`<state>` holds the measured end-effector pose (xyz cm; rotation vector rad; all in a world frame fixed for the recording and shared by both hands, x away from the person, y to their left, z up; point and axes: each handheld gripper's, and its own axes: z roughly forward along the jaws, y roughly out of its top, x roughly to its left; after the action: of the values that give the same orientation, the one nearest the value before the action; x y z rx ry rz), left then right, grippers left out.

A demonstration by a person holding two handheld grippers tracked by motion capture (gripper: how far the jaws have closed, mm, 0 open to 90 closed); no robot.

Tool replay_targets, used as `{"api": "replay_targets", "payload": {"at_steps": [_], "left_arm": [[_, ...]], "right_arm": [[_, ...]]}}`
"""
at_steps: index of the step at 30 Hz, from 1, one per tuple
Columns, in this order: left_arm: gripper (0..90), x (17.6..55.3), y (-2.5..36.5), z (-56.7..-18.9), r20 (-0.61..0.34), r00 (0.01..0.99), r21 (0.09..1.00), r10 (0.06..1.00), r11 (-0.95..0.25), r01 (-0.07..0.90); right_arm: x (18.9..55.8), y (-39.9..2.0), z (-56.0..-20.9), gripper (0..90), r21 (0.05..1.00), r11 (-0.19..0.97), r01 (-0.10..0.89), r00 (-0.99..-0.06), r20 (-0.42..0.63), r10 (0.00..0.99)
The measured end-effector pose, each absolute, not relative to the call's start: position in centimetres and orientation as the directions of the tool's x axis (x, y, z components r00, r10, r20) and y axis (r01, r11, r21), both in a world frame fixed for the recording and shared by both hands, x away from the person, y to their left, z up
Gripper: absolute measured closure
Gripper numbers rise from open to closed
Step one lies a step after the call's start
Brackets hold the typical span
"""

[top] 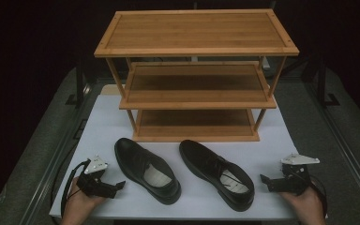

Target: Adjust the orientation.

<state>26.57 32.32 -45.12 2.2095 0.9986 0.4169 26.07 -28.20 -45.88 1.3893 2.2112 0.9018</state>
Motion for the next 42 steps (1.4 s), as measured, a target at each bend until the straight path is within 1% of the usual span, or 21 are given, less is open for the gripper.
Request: {"api": "replay_targets", "payload": {"at_steps": [8,13,14,15,17,18,19,21,23,24,25,28,29,30,31,36,37,42], "left_arm": [[0.0,26.5,32.3,-45.1,0.018,0.655,0.689,0.755,-0.484,0.539],[0.0,26.1,32.9,-44.8,0.001,0.644,0.695,0.765,-0.464,0.549],[1.5,26.1,32.9,-44.8,0.001,0.644,0.695,0.765,-0.464,0.549],[8.5,25.9,33.5,-44.5,-0.013,0.638,0.710,0.770,-0.442,0.549],[14.3,25.9,34.1,-44.2,-0.030,0.619,0.715,0.784,-0.416,0.562],[14.9,25.9,34.1,-44.2,-0.030,0.619,0.715,0.784,-0.416,0.562],[19.2,25.9,34.3,-44.1,-0.033,0.614,0.718,0.789,-0.409,0.563],[28.5,26.1,35.0,-43.5,-0.041,0.602,0.726,0.797,-0.391,0.566],[42.2,26.1,35.2,-43.2,-0.042,0.601,0.729,0.798,-0.387,0.565],[42.2,26.3,35.4,-42.9,-0.044,0.601,0.735,0.798,-0.382,0.560],[56.8,26.5,35.7,-42.3,-0.043,0.604,0.743,0.796,-0.378,0.551],[78.9,26.9,35.8,-41.9,-0.037,0.607,0.742,0.794,-0.385,0.549],[87.5,27.1,35.9,-41.8,-0.044,0.603,0.740,0.796,-0.379,0.555],[87.5,27.4,35.9,-41.7,-0.045,0.598,0.737,0.801,-0.378,0.561],[90.0,27.8,36.0,-41.5,-0.039,0.590,0.735,0.806,-0.377,0.564],[90.0,28.8,35.8,-41.2,-0.035,0.581,0.740,0.813,-0.370,0.562],[90.0,29.5,35.6,-41.0,-0.018,0.574,0.745,0.818,-0.372,0.553],[90.0,31.2,35.2,-40.4,-0.002,0.565,0.756,0.825,-0.368,0.540]], "right_arm": [[26.1,-28.2,-45.9,0.0,0.689,0.306,0.656,-0.441,0.021,0.897],[26.1,-28.2,-45.9,0.0,0.689,0.305,0.657,-0.440,0.023,0.898],[26.1,-28.2,-45.9,0.0,0.689,0.305,0.657,-0.440,0.023,0.898],[26.1,-28.2,-45.9,0.0,0.690,0.305,0.657,-0.440,0.023,0.898],[26.1,-28.2,-45.9,0.0,0.689,0.305,0.657,-0.441,0.023,0.897],[26.1,-28.2,-45.9,0.0,0.689,0.306,0.657,-0.441,0.022,0.897],[26.1,-28.2,-45.9,0.0,0.689,0.305,0.657,-0.440,0.022,0.897],[26.1,-28.2,-45.9,0.0,0.690,0.304,0.657,-0.441,0.023,0.897],[26.1,-28.2,-45.9,0.0,0.689,0.305,0.657,-0.440,0.022,0.898],[26.1,-28.2,-45.9,0.0,0.689,0.305,0.657,-0.440,0.022,0.898],[26.1,-28.2,-45.9,0.0,0.690,0.305,0.657,-0.441,0.022,0.897],[26.1,-28.2,-45.9,0.0,0.689,0.306,0.657,-0.441,0.022,0.897],[26.1,-28.2,-45.9,0.0,0.689,0.306,0.657,-0.441,0.021,0.897],[26.1,-28.2,-45.9,0.0,0.689,0.306,0.657,-0.441,0.021,0.897],[26.1,-28.2,-45.9,0.0,0.689,0.306,0.657,-0.441,0.022,0.897],[26.1,-28.2,-45.9,0.0,0.688,0.305,0.658,-0.439,0.023,0.898],[26.1,-28.2,-45.9,0.0,0.688,0.305,0.658,-0.439,0.022,0.898],[26.1,-28.2,-45.9,0.0,0.688,0.303,0.659,-0.439,0.024,0.898]]}}
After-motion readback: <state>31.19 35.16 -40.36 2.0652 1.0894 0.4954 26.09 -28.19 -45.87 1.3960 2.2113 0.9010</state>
